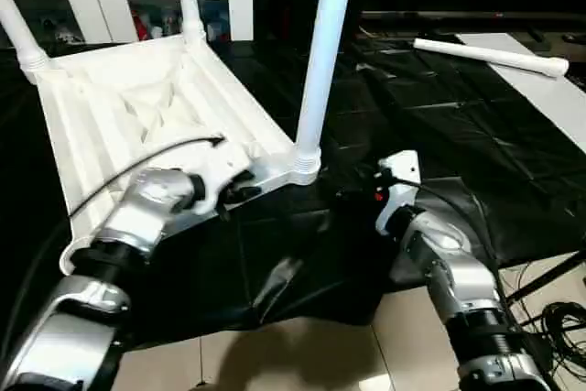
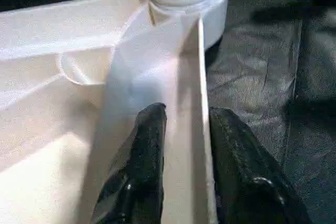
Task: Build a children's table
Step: Insert table leg to table base
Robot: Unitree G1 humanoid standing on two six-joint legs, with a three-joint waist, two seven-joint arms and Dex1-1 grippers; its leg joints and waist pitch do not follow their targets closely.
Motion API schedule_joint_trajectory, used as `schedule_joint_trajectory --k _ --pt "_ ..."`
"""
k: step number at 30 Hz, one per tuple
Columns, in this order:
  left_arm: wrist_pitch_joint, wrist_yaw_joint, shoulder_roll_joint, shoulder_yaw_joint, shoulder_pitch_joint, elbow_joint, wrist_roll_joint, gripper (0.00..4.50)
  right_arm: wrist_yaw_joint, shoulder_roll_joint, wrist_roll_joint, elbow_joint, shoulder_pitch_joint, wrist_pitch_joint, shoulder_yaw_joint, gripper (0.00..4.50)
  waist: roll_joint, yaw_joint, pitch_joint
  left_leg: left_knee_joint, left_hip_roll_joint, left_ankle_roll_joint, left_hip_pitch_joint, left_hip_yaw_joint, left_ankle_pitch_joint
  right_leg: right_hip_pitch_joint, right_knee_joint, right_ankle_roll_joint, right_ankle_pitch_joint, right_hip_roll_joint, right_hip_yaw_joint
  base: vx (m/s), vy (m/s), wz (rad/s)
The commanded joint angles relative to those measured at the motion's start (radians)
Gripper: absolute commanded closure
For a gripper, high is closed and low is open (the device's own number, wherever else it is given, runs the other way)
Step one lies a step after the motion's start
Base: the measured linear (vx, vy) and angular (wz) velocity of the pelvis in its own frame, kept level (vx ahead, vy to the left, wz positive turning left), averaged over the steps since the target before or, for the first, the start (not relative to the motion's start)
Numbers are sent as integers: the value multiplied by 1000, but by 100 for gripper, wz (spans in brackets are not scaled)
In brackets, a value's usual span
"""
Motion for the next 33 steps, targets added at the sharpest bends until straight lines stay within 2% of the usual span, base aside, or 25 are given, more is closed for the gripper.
schedule_joint_trajectory --k 1,11,12,14,19,22,23,24,26,27,28,29,30,31,32,33 --pt "0 14 11 45 -7 -28 -24 283 4 -11 12 -34 13 17 -15 0 5 5 -68 -44 25 89 15 1 11 53 -45 -266 296 -73 50 0 0 0" --pt "74 -49 18 156 35 -182 -180 283 -1 -28 35 -140 62 66 -15 0 2 15 -66 -44 24 80 15 2 13 53 -43 -255 277 -72 50 0 0 0" --pt "82 -38 8 177 44 -200 -202 283 -4 -30 38 -157 70 74 -16 0 6 15 -66 -44 24 76 16 2 12 51 -44 -251 274 -70 50 0 0 0" --pt "99 12 -13 212 58 -225 -224 283 -11 -31 41 -184 82 82 -16 0 3 16 -66 -43 24 73 14 2 8 53 -43 -252 278 -71 51 0 0 0" --pt "109 75 -33 215 99 -272 -204 283 -25 -31 41 -218 98 95 -16 0 4 14 -64 -46 25 60 14 1 -22 52 -49 -235 218 -70 50 0 0 0" --pt "134 124 -73 235 143 -343 -233 283 -31 -40 49 -271 123 124 -23 0 1 14 -64 -44 25 58 12 2 -10 53 -48 -231 238 -69 51 0 0 0" --pt "137 133 -78 240 147 -350 -237 283 -31 -41 51 -278 126 129 -24 0 4 14 -64 -44 24 60 13 2 -12 52 -49 -232 237 -68 52 0 0 0" --pt "130 166 -93 254 156 -364 -240 283 -34 -46 53 -296 134 140 -26 0 3 15 -64 -44 24 59 13 2 -16 52 -50 -231 233 -68 52 0 0 0" --pt "116 252 -132 294 172 -384 -247 283 -49 -55 58 -331 149 168 -33 0 9 15 -64 -44 25 53 13 0 -25 53 -50 -228 236 -67 52 0 0 0" --pt "120 301 -152 316 177 -392 -248 283 -57 -57 64 -346 155 184 -38 0 4 14 -63 -44 25 52 12 -1 -37 54 -53 -228 235 -67 51 0 0 0" --pt "112 401 -192 357 193 -413 -243 283 -79 -59 70 -369 165 204 -50 0 6 13 -63 -44 25 51 12 -1 -44 54 -53 -227 227 -66 51 0 0 0" --pt "108 423 -201 365 197 -418 -242 283 -85 -58 70 -373 166 208 -53 0 2 12 -63 -44 25 48 11 -1 -55 55 -57 -224 210 -67 51 0 0 0" --pt "88 515 -238 393 219 -451 -231 283 -143 -41 67 -374 166 226 -78 0 1 9 -61 -46 25 44 11 -1 -67 54 -59 -220 178 -66 52 0 0 0" --pt "87 520 -240 393 222 -454 -229 283 -152 -37 65 -373 165 224 -82 0 1 9 -61 -46 25 40 10 -1 -72 53 -60 -218 160 -67 51 0 0 0" --pt "72 563 -262 387 257 -492 -198 283 -256 0 38 -358 153 198 -121 0 2 6 -59 -49 28 31 10 -1 -75 49 -63 -206 127 -69 53 0 0 0" --pt "68 574 -267 382 271 -506 -183 283 -290 11 26 -354 150 185 -132 0 3 4 -60 -47 26 22 13 0 -81 46 -65 -195 102 -66 53 0 0 0"
